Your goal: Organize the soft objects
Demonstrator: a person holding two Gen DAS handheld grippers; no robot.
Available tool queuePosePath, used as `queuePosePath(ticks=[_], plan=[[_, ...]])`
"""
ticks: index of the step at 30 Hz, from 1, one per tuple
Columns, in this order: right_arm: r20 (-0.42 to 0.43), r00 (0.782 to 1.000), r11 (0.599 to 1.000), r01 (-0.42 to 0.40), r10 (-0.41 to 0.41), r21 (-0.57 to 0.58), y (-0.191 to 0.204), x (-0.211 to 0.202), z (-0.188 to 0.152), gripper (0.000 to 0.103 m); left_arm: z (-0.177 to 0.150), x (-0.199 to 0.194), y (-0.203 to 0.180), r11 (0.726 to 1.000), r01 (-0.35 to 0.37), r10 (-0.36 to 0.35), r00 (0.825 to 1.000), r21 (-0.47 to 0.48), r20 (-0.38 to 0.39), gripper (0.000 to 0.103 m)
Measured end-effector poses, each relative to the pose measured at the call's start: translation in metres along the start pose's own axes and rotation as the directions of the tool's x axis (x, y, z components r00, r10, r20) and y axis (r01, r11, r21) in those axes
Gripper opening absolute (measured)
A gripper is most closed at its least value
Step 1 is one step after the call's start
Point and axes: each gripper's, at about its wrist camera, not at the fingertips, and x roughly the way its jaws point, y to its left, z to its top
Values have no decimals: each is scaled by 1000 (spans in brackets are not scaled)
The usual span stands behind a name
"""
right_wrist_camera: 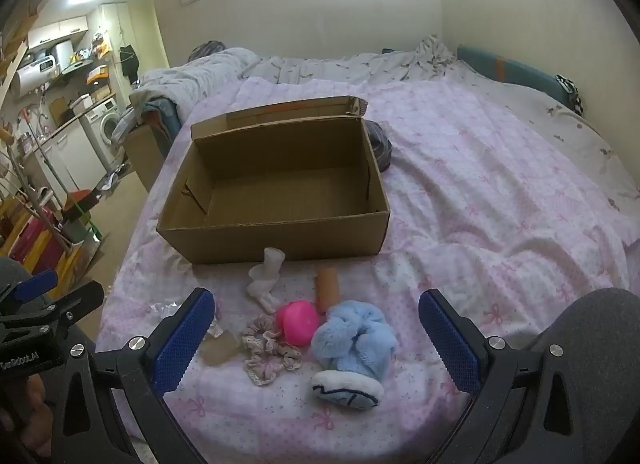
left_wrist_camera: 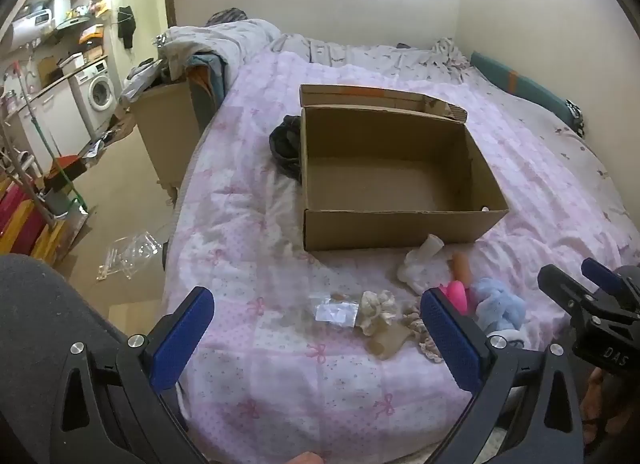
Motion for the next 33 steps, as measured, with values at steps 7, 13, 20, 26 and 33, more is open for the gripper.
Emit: queuePosePath(ticks=[7, 13, 20, 26, 33], plan=[[-4, 1000, 1000, 0, 0, -1, 0, 0, 0, 103, -3, 4, 3, 1000, -8, 8, 1000, -3, -18, 103], [-6, 1000, 1000, 5, -5, -3, 1, 0, -1, 103, -3, 7, 6, 1000, -2, 2, 1000, -8, -26, 103], [1, 1000, 1000, 9, -9, -3, 2, -1, 0, 103, -2, 7, 3, 1000, -7, 6, 999, -11, -35, 103], [-2, 1000, 1000, 10, -10, -6, 3, -3, 0, 103, -1, 6, 2, 1000, -8, 7, 999, -12, -36, 103], [-3, 1000, 1000, 11, -11, -4, 2, -1, -1, 103, -1, 6, 4, 1000, -7, 6, 999, -10, -39, 103]])
